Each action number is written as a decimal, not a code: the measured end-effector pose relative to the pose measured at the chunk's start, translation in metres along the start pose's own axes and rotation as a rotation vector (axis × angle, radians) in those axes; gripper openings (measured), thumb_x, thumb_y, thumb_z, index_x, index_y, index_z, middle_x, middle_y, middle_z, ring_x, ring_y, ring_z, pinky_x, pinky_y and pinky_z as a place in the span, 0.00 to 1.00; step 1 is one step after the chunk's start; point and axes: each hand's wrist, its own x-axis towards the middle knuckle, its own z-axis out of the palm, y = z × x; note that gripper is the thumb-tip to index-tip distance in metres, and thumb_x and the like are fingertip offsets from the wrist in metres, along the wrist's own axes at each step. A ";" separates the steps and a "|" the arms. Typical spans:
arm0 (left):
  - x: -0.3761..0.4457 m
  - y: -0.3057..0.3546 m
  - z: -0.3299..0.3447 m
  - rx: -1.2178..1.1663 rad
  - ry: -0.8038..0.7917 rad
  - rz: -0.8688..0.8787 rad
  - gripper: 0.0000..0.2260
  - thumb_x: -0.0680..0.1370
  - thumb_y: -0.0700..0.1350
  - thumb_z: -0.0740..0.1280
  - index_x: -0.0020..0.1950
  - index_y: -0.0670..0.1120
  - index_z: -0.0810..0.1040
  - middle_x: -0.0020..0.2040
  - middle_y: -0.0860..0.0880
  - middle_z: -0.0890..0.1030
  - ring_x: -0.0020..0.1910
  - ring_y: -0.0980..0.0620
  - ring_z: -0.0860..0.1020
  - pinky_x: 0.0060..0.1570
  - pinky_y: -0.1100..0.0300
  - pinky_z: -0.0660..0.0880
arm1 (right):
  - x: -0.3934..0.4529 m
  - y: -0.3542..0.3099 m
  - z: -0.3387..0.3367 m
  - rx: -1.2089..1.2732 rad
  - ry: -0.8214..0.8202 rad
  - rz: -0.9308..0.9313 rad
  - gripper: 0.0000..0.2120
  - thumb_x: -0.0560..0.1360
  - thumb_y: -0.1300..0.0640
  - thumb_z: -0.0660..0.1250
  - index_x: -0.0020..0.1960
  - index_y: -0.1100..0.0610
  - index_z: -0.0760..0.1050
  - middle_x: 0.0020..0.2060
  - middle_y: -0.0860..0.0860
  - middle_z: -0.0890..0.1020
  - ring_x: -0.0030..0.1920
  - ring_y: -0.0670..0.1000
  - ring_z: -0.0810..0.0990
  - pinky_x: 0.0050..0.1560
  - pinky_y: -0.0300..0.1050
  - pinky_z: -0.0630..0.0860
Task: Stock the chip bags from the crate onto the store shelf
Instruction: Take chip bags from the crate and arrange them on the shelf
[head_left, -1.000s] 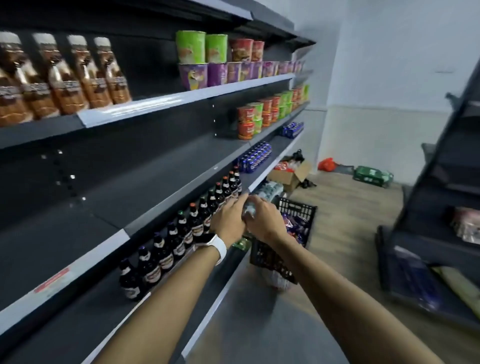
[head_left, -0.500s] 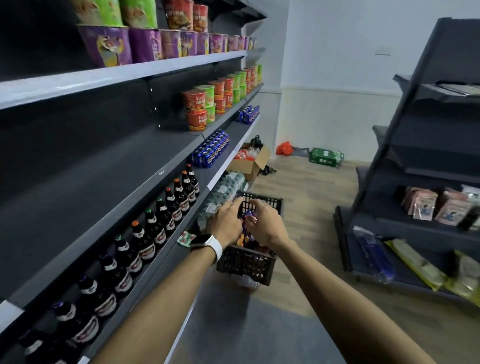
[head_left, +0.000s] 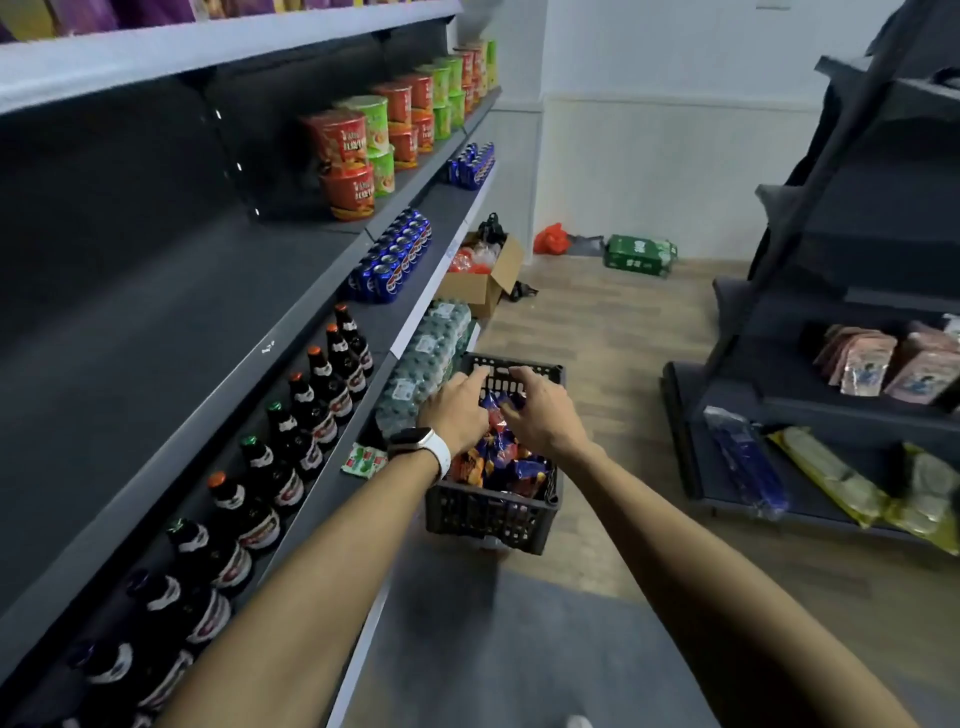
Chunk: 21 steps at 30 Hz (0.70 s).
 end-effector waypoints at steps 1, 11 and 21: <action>0.008 -0.002 0.007 0.010 -0.019 0.003 0.27 0.75 0.40 0.61 0.75 0.53 0.64 0.66 0.45 0.75 0.61 0.41 0.75 0.56 0.48 0.75 | 0.008 0.005 0.004 0.004 -0.021 0.017 0.25 0.76 0.54 0.66 0.72 0.57 0.69 0.62 0.58 0.81 0.60 0.59 0.79 0.58 0.53 0.77; 0.067 -0.017 0.095 0.011 -0.192 -0.122 0.25 0.76 0.41 0.62 0.73 0.54 0.65 0.63 0.46 0.74 0.59 0.41 0.76 0.52 0.50 0.75 | 0.079 0.082 0.064 0.041 -0.254 0.069 0.23 0.75 0.52 0.66 0.68 0.54 0.71 0.58 0.58 0.82 0.57 0.61 0.80 0.53 0.52 0.77; 0.107 -0.052 0.171 -0.106 -0.227 -0.454 0.25 0.77 0.44 0.63 0.74 0.52 0.64 0.65 0.45 0.73 0.62 0.41 0.75 0.57 0.50 0.73 | 0.139 0.148 0.122 -0.025 -0.516 0.052 0.25 0.77 0.53 0.65 0.73 0.54 0.66 0.63 0.56 0.79 0.60 0.59 0.79 0.58 0.55 0.78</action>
